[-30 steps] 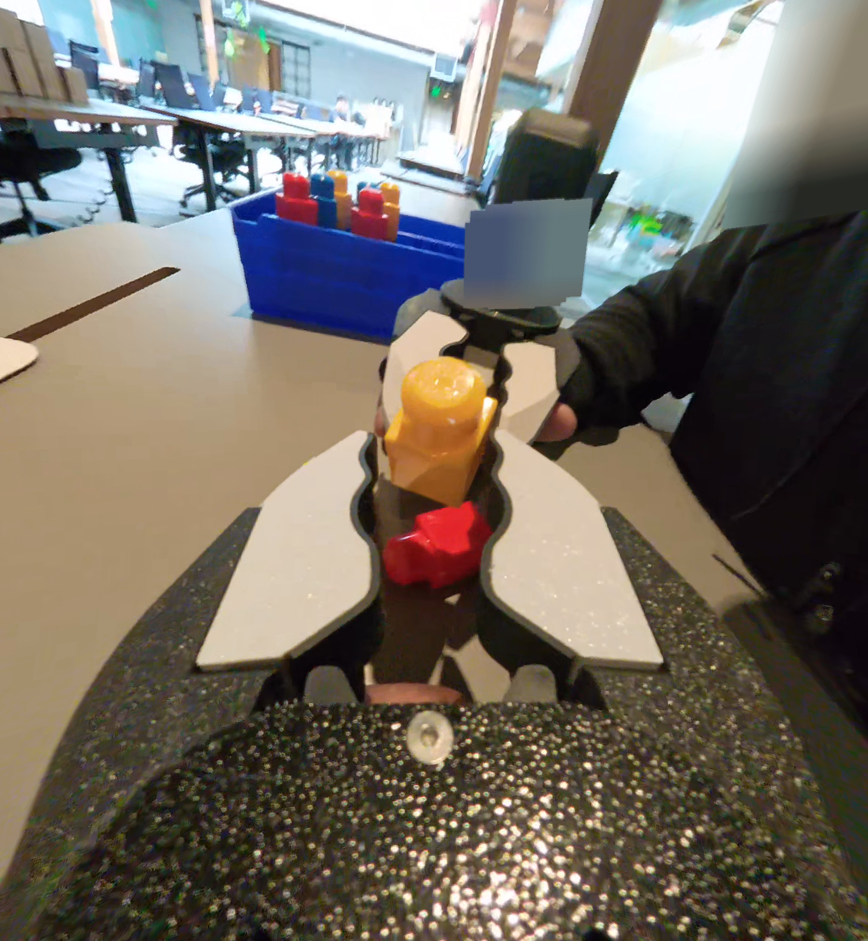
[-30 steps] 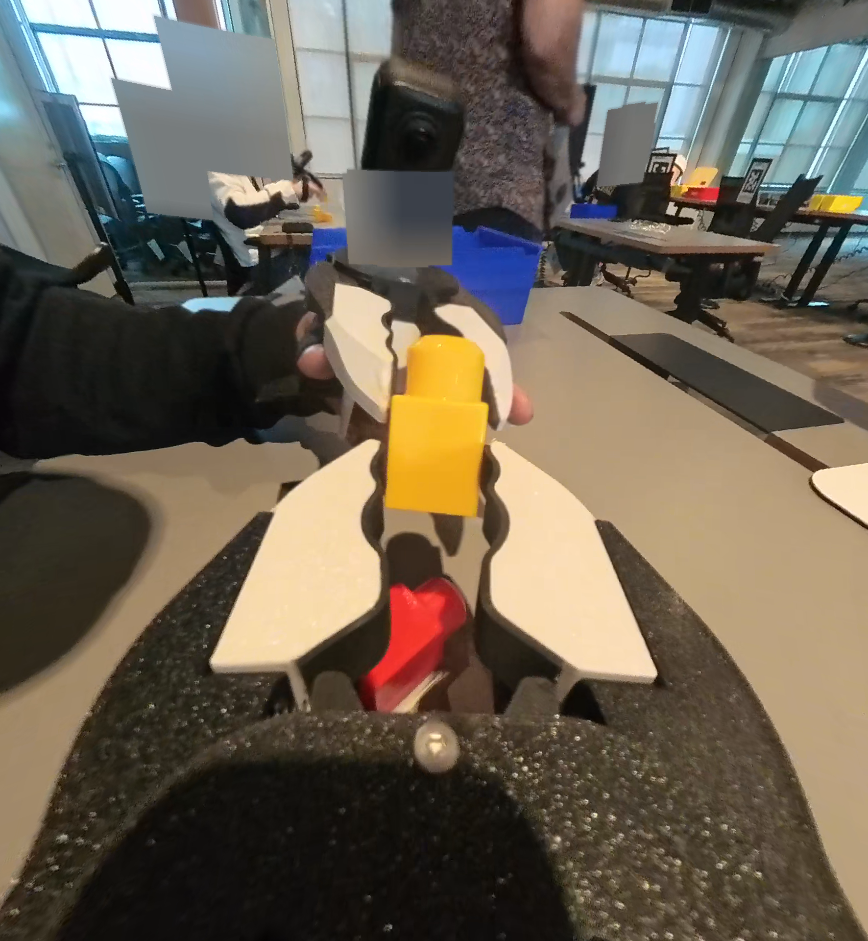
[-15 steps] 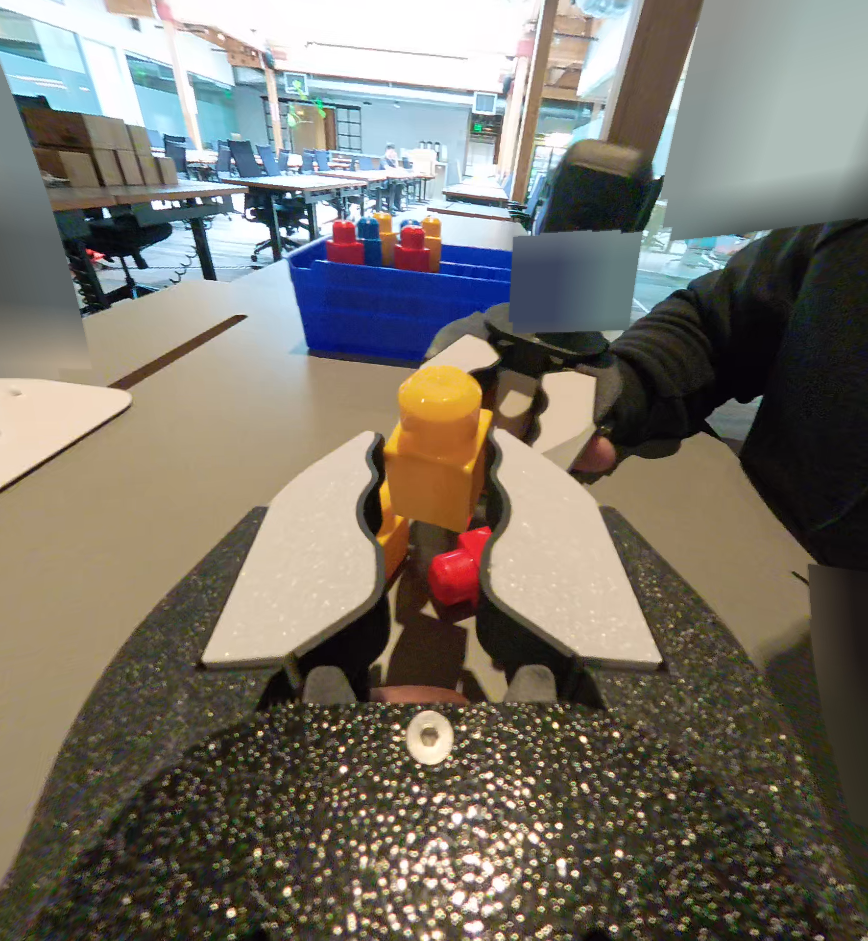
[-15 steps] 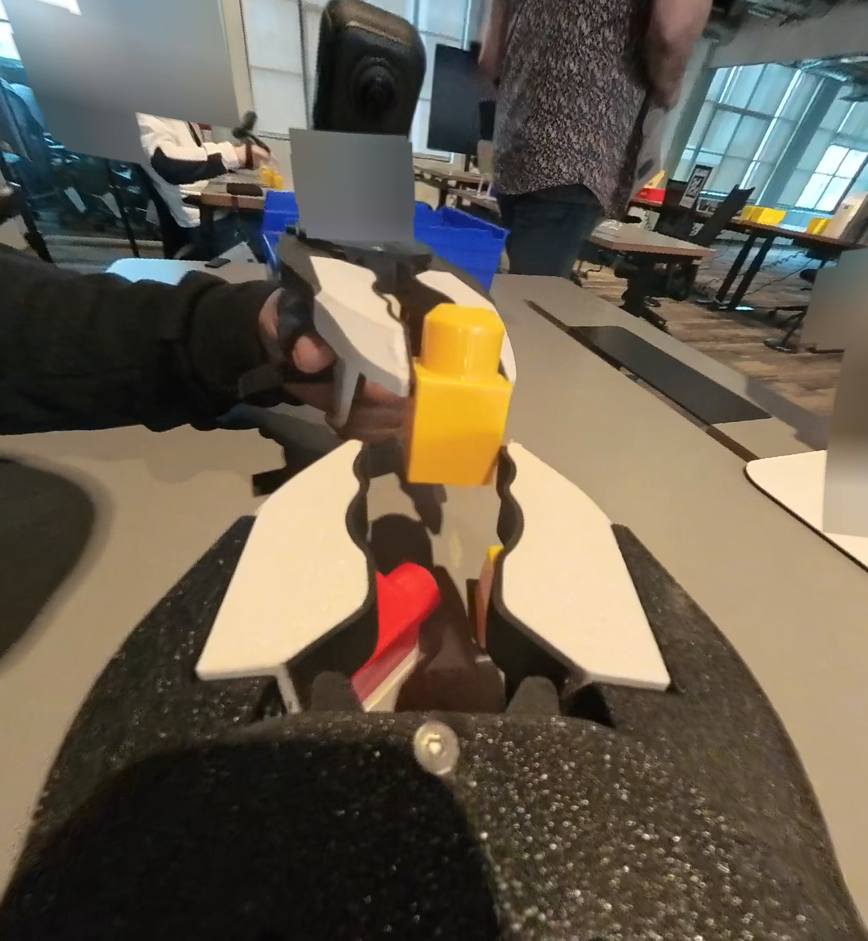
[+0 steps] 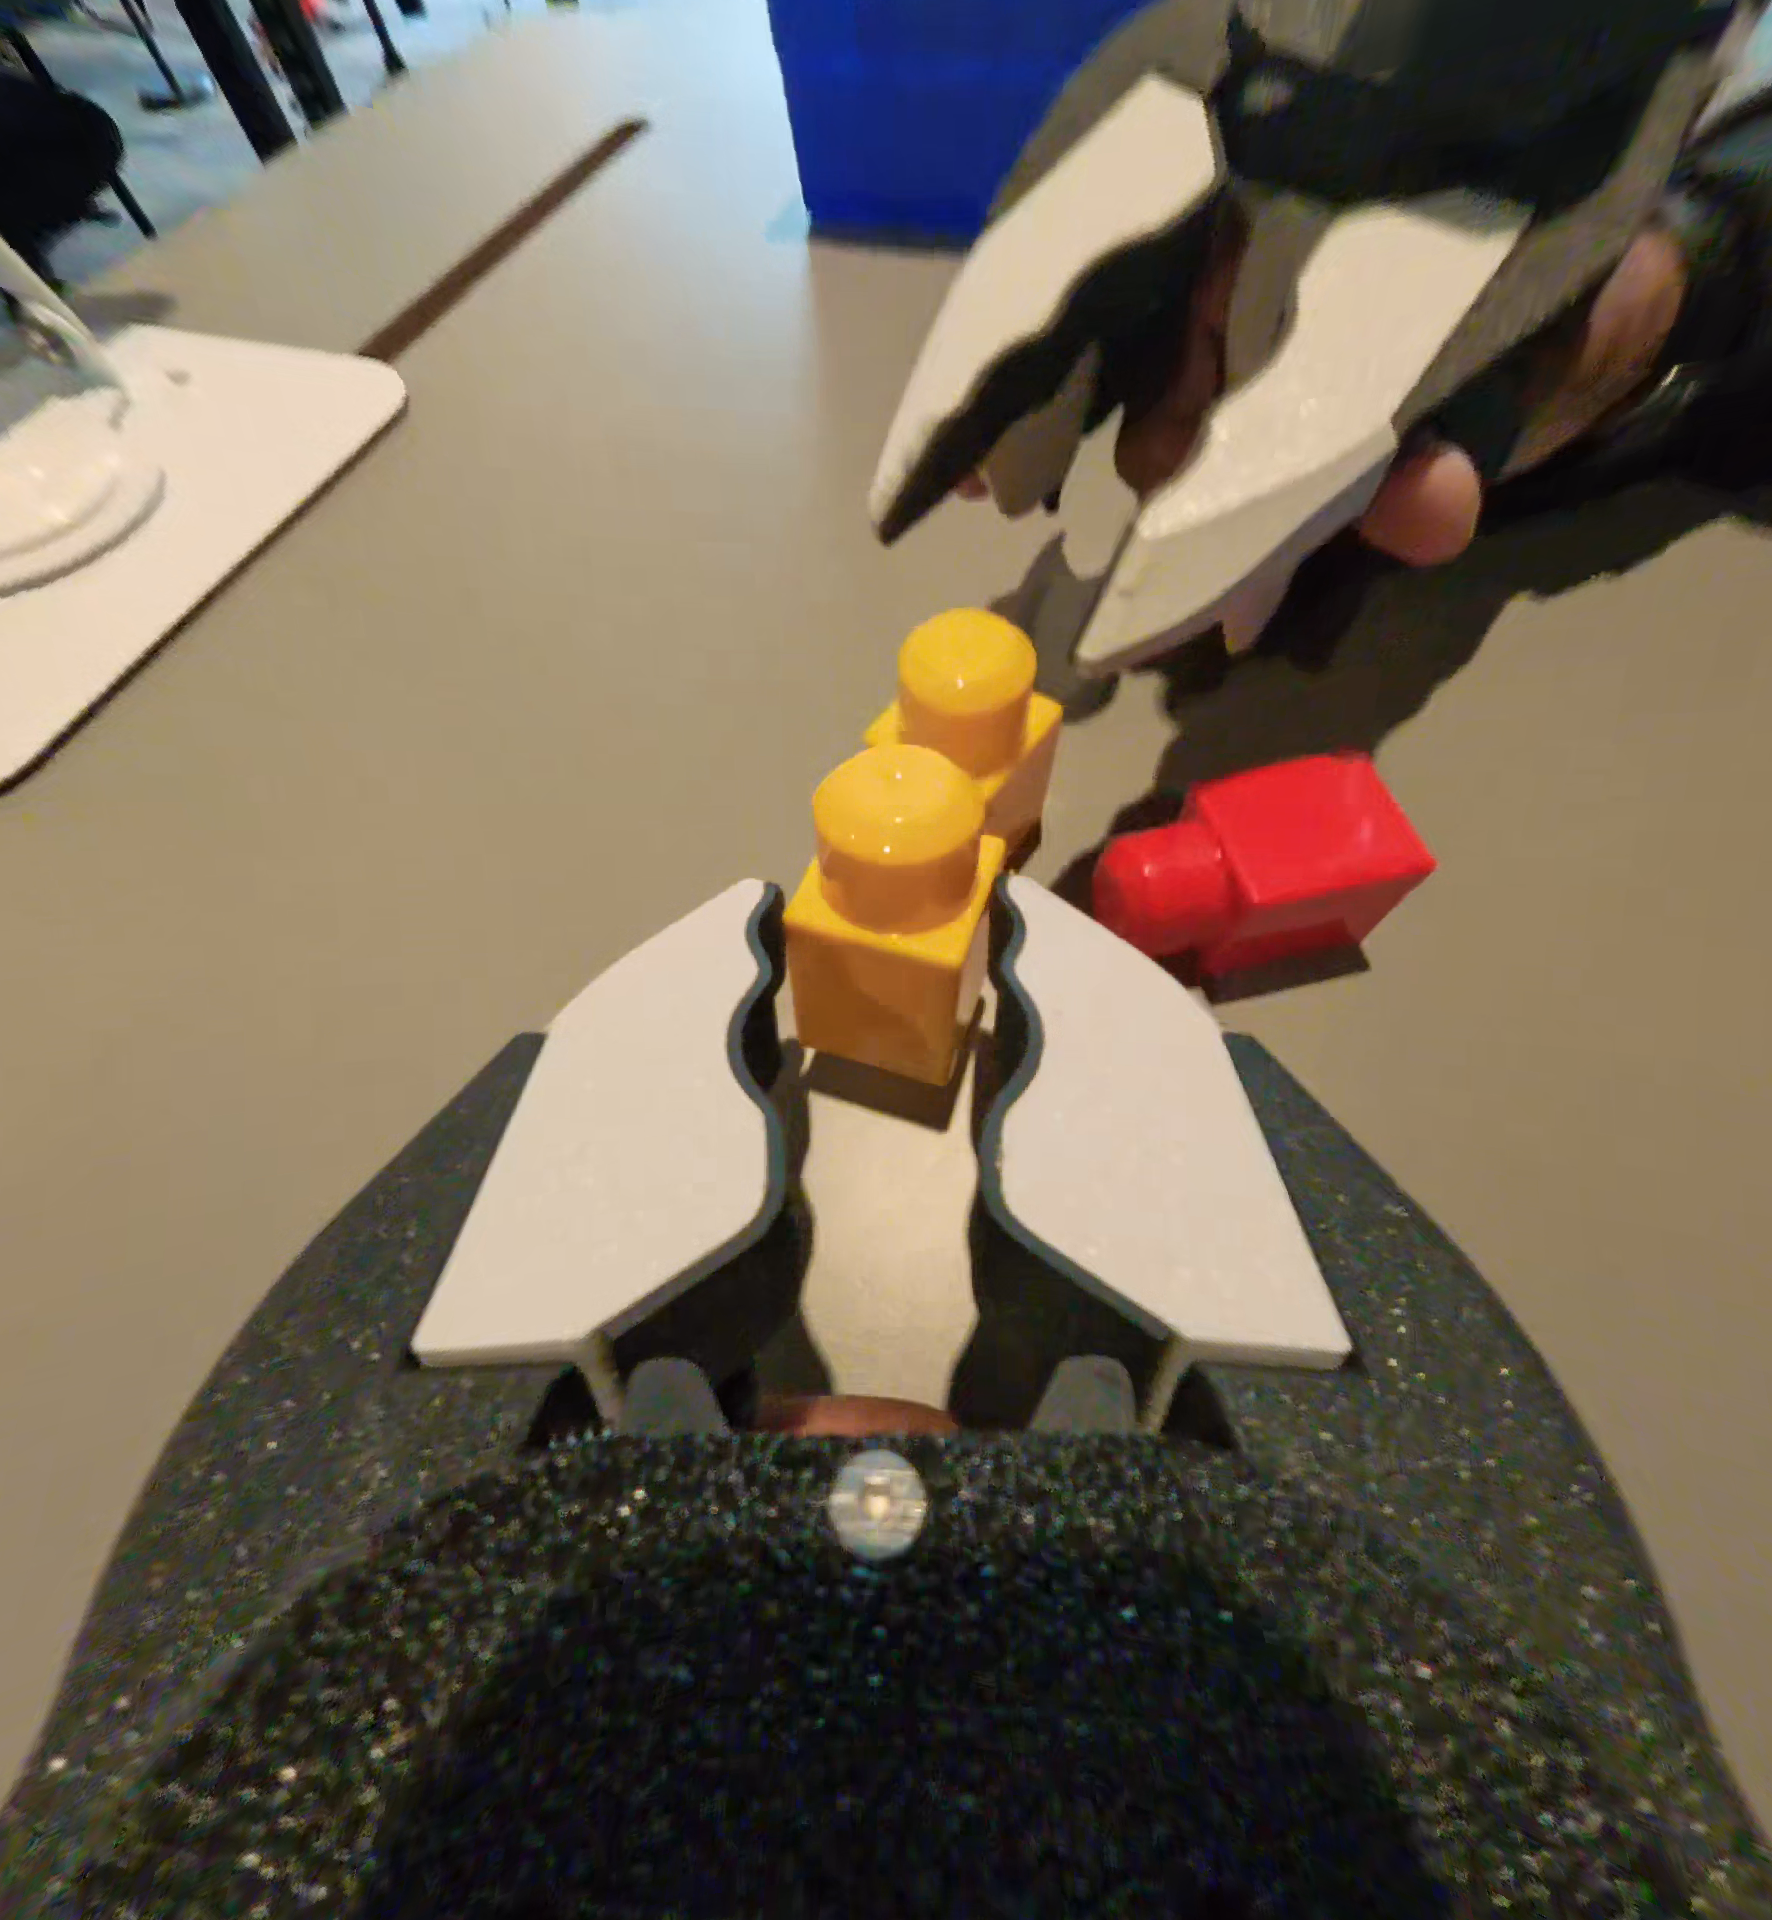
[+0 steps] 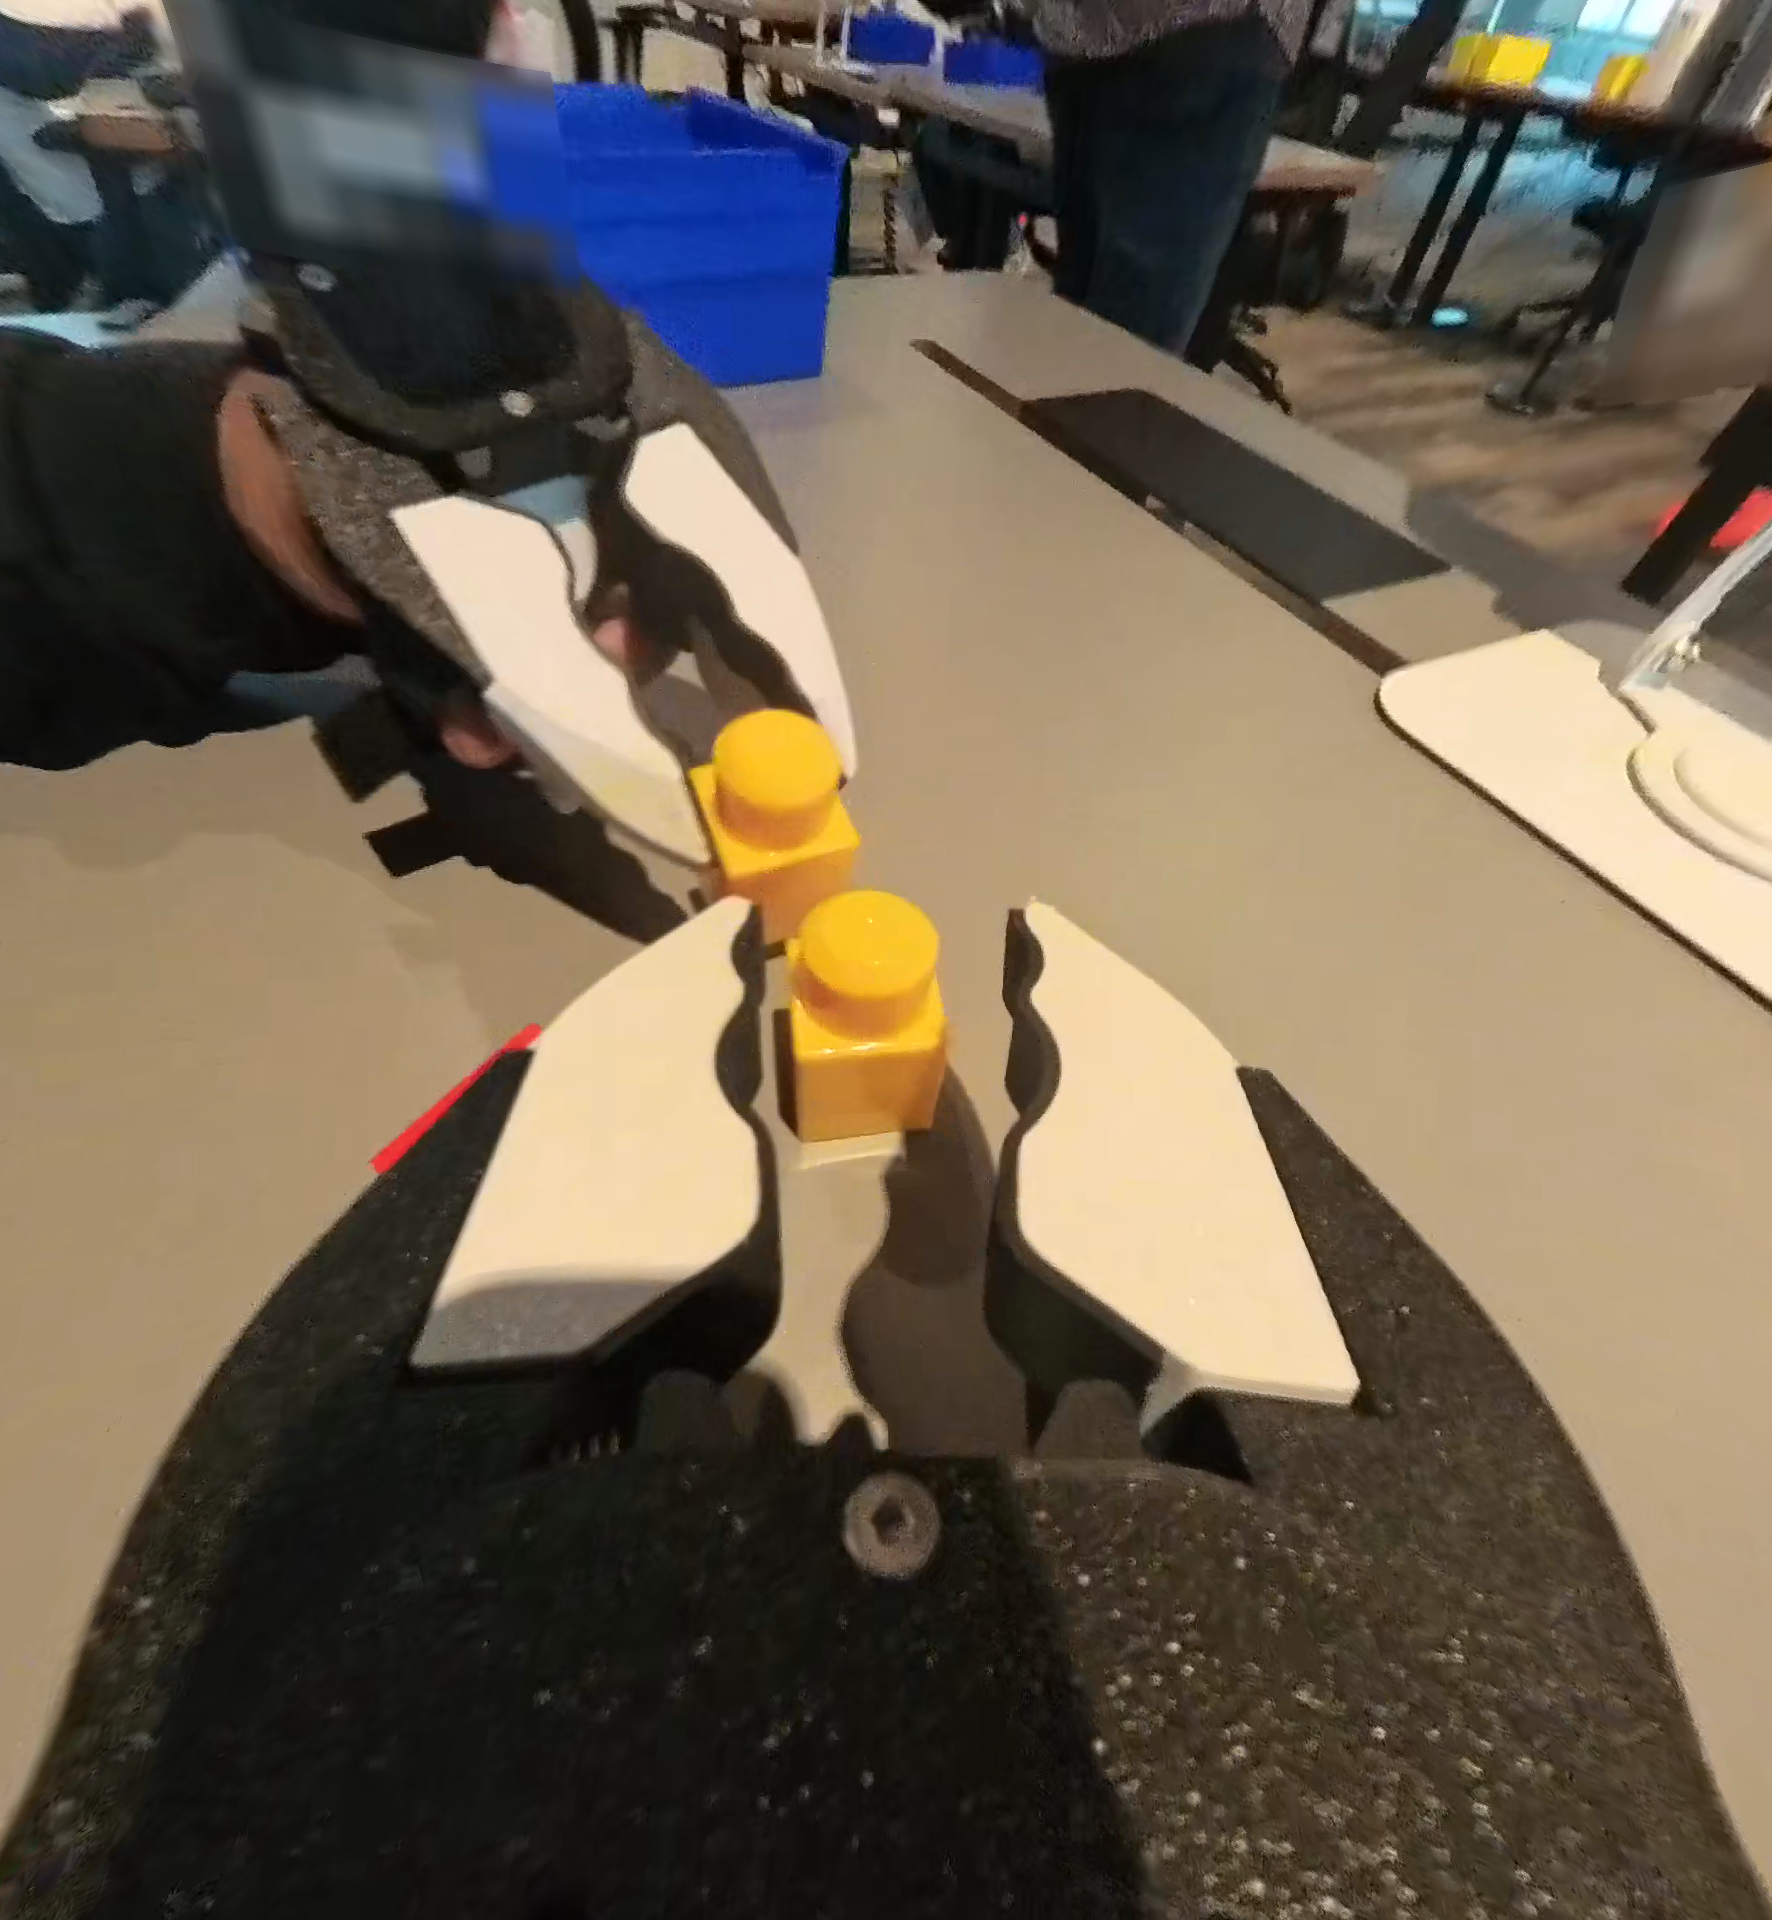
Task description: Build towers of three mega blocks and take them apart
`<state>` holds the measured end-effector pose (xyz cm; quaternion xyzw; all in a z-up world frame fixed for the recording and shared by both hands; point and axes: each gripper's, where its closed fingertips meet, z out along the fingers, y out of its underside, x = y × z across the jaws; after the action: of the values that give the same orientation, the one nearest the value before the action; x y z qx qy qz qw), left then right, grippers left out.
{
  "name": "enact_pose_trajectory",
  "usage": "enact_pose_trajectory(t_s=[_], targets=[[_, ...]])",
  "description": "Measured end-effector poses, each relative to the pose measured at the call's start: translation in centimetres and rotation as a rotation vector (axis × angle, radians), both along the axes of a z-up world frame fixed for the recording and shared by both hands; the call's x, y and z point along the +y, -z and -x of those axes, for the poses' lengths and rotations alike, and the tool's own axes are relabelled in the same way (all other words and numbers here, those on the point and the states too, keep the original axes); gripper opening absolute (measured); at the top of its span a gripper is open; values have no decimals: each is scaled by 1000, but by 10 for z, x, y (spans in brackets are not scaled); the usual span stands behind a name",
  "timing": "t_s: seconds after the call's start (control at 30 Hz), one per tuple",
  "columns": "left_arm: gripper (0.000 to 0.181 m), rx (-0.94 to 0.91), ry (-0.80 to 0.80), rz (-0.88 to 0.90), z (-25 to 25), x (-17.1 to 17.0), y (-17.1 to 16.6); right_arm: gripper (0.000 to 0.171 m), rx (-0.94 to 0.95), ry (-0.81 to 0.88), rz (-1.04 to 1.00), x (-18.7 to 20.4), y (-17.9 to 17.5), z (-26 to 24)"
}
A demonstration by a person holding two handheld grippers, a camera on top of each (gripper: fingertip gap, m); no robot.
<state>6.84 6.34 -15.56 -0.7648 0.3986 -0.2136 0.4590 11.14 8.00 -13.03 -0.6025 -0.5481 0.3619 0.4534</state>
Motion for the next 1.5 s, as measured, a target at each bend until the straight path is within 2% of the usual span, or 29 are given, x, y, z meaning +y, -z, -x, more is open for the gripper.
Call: enact_pose_trajectory(t_s=[0.07, 0.2, 0.3, 0.37, 0.47, 0.6, 0.7, 0.97, 1.17, 1.5], targets=[[36, 72, 9, 30, -1, -3, 11, 46, -47, 6, 31, 2, 7, 1], [35, 78, 0, 59, -1, -4, 15, 48, -166, -8, 80, 1, 24, 5], [35, 80, 6, 56, -2, -4, 15, 36, -243, -14, 87, 0, 34, 8], [35, 82, 6, 55, -2, -4, 15, 35, -248, -33, 82, -1, 34, 10], [35, 82, 8, 55, -2, -4, 15, 35, -153, -96, 108, -4, 20, 14], [35, 83, 8, 55, -2, -4, 15, 35, 76, -204, 188, -5, -24, 18], [35, 83, 12, 55, -3, -5, 15, 34, 119, -270, 221, -9, -36, 22], [35, 80, 39, 63, -9, -9, 16, 34, -35, -365, 71, -31, -17, 41], [35, 123, 33, 79, -8, -10, 22, 34, -94, -363, 188, -27, -10, 40], [36, 155, 58, 47, -3, -13, 23, 35, -334, -374, 174, -28, -5, 40]])
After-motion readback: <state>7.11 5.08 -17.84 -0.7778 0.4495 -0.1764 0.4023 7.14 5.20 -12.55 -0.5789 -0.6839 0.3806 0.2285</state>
